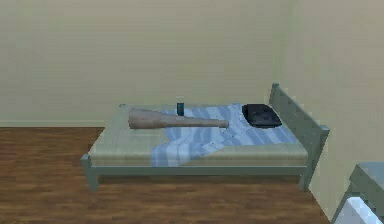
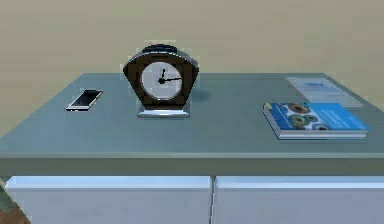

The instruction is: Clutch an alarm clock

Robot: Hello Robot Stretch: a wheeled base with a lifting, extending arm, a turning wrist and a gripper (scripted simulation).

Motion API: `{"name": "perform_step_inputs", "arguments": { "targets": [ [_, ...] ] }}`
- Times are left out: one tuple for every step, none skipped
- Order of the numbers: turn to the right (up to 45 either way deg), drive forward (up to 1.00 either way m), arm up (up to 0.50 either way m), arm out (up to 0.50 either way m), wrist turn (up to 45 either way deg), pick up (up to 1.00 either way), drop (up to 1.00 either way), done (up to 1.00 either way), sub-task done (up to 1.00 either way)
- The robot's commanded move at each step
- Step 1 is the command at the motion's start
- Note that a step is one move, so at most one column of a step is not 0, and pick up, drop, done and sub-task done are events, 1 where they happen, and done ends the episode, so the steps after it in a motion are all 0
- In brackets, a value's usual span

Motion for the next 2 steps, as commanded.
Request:
{"name": "perform_step_inputs", "arguments": {
  "targets": [
    [0.0, 0.00, 0.50, 0.00, 0.0, 0.00, 0.00, 0.00, 0.00],
    [0.0, 0.00, 0.38, 0.00, 0.0, 0.00, 0.00, 0.00, 0.00]
  ]
}}
